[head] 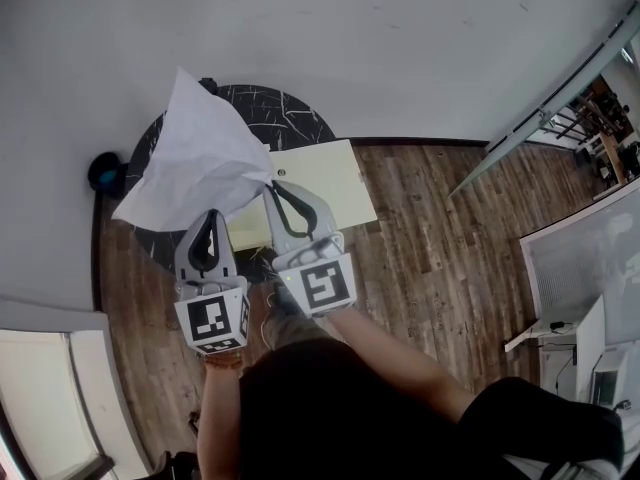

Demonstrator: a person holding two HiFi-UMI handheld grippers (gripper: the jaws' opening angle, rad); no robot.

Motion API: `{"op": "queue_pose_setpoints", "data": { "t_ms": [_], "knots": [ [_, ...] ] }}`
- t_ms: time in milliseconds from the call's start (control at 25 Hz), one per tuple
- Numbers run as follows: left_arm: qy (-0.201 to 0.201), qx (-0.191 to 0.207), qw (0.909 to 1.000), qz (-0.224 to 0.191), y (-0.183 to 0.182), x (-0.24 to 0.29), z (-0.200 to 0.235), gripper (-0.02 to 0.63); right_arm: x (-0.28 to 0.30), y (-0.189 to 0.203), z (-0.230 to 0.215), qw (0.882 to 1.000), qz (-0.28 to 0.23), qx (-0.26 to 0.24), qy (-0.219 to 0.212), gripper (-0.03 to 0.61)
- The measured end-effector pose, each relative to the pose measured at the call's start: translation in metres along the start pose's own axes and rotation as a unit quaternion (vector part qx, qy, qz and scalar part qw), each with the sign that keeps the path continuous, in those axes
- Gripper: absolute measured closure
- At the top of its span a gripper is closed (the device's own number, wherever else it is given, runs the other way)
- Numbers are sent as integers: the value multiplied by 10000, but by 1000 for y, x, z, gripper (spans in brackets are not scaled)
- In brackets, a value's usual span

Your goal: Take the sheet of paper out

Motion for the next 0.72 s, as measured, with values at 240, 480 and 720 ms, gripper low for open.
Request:
{"op": "queue_pose_setpoints", "data": {
  "t_ms": [240,480,720],
  "knots": [
    [-48,35,9999,87,6,-2,-2,606,-2,9,1,9999,120,45,-63,572],
    [-18,182,9994,284,14,-3,-6,606,-3,24,2,9993,301,124,-171,571],
    [176,343,9983,429,17,10,-12,606,-4,36,-10,9989,353,35,-318,572]
  ]
}}
Point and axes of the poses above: the fingertips, and each gripper's own axes: x forward along the fingers, z to its left, y out of its underside, the point moved 3 cm from there along -x, backward along the fingers, and after that the axes turned 7 degrees about y, right-handed, at the moved point
